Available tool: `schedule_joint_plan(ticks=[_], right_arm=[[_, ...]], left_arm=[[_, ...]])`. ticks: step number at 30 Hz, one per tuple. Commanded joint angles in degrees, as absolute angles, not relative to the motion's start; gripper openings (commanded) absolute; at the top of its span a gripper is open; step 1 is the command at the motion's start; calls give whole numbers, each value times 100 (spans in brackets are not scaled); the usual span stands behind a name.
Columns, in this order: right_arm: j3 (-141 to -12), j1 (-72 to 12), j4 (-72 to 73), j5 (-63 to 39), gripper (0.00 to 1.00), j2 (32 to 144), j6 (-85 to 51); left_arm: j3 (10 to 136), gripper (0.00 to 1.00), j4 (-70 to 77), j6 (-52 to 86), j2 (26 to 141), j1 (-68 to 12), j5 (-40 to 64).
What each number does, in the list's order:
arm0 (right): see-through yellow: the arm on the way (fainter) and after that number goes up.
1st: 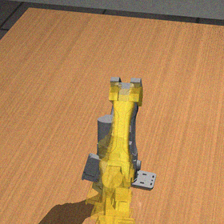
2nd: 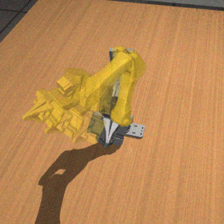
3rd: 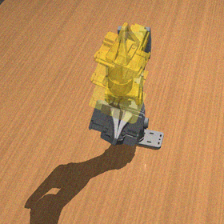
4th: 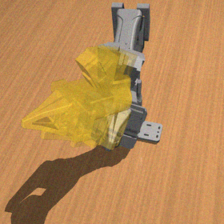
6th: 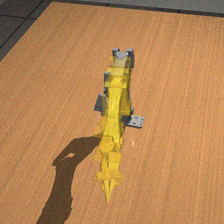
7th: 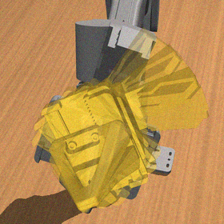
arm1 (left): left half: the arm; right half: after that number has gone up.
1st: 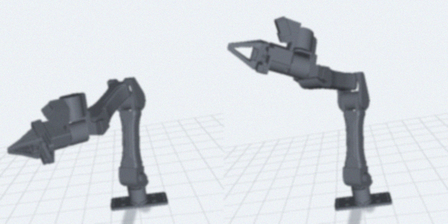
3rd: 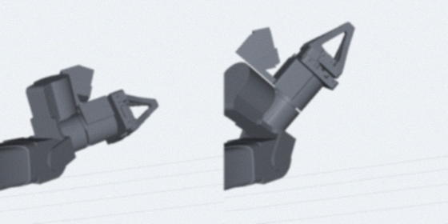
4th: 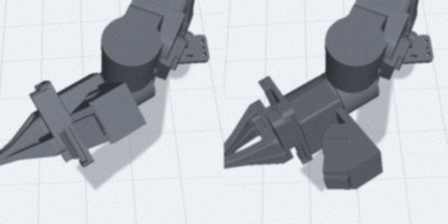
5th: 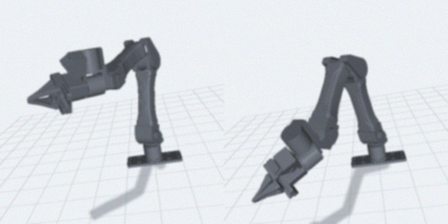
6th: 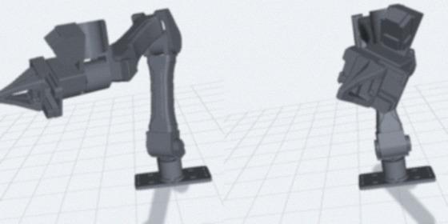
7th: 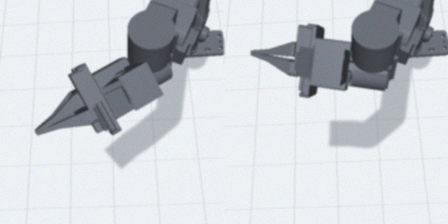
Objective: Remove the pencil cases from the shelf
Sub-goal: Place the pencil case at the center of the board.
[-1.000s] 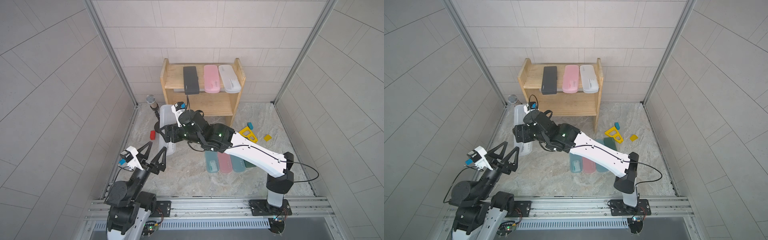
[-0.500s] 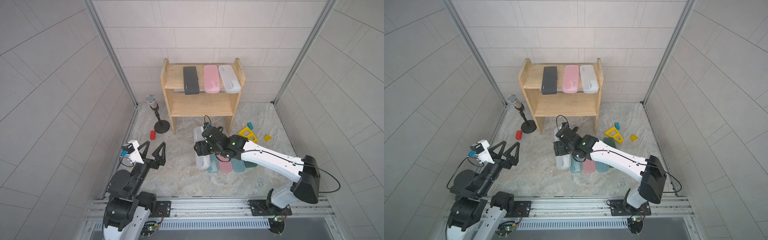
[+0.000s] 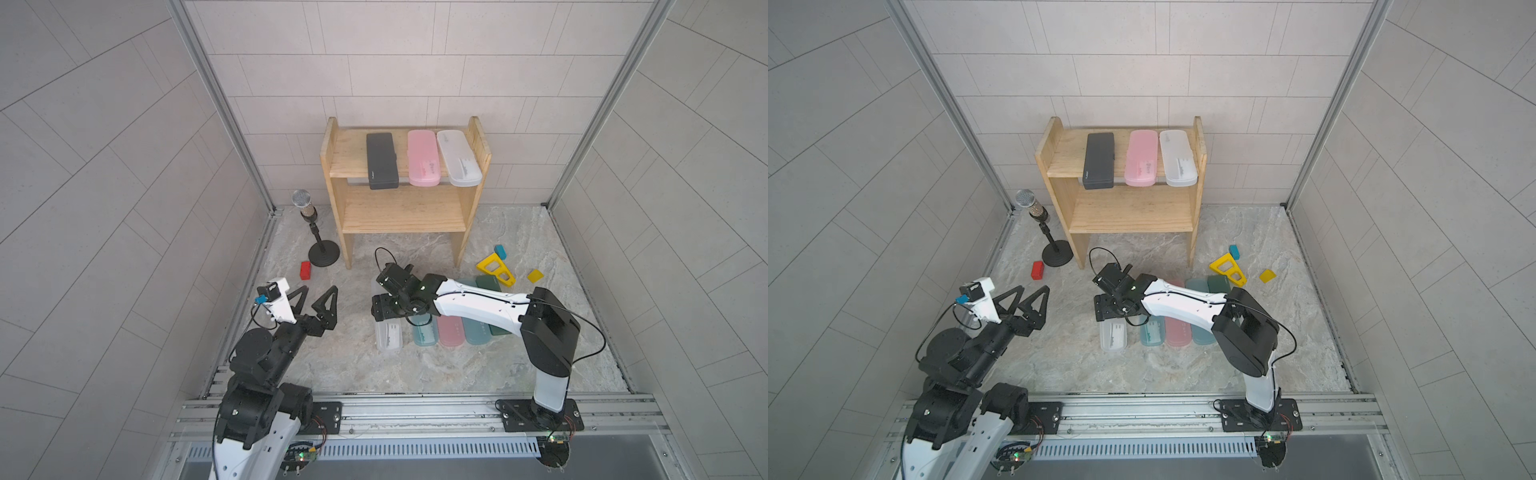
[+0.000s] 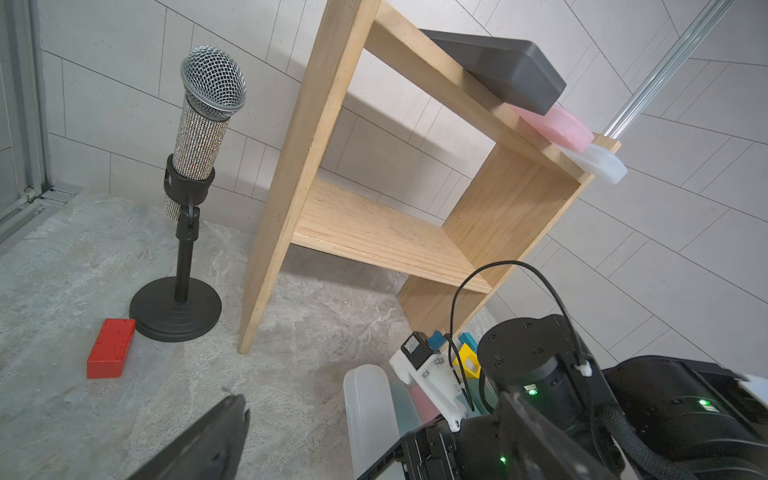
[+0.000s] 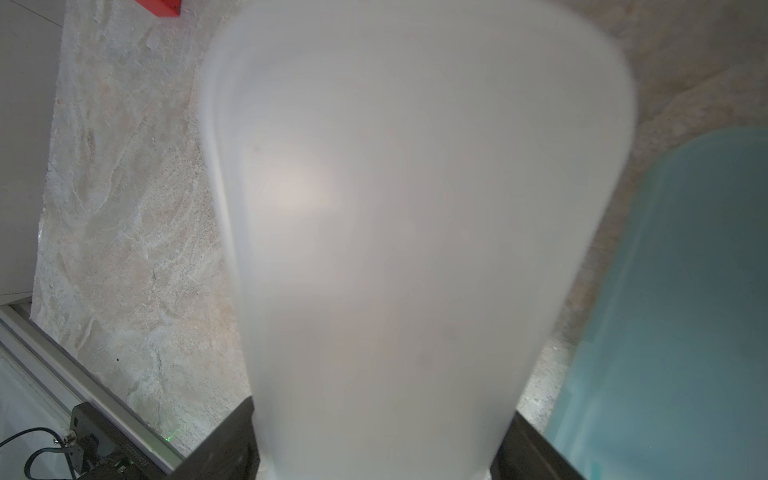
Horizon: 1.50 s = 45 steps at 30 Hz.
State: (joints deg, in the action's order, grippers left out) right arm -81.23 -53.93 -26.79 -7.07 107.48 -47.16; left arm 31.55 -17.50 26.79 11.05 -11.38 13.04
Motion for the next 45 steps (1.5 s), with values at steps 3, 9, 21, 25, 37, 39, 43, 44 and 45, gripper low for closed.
schedule_joint_plan(ticks=[3,9,21,25,37,39,43,44,45], right_arm=[[-8273,-5312,-2740,-704,54,10920,-4765],[-8201,-5197,-2862,-653,56,10979,-4676],[-7913,-5081,-2798,-444,58,11058,-4621],[-7922,-5036,-2764,-383,61,11158,-4568],[-8144,-4941,-2871,-256,86,11216,-4438],[-8256,-4948,-2947,-262,88,11185,-4397],[-8358,-4955,-3007,-221,96,11096,-4359],[-8367,-4968,-3007,-205,97,11068,-4351],[-8379,-4974,-3008,-194,99,11032,-4342]], left_arm=[[3173,100,-1640,2676,1125,-1134,1362],[3128,100,-1542,2708,1186,-1135,1351],[3116,100,-1591,2742,1160,-1135,1348],[3120,100,-1600,2820,1130,-1134,1328],[3153,100,-1546,2935,1150,-1134,1362],[3168,100,-1547,2942,1160,-1138,1363],[3229,100,-1565,2936,1186,-1134,1380],[3243,100,-1573,2942,1200,-1134,1381],[3260,100,-1569,2942,1212,-1135,1393]])
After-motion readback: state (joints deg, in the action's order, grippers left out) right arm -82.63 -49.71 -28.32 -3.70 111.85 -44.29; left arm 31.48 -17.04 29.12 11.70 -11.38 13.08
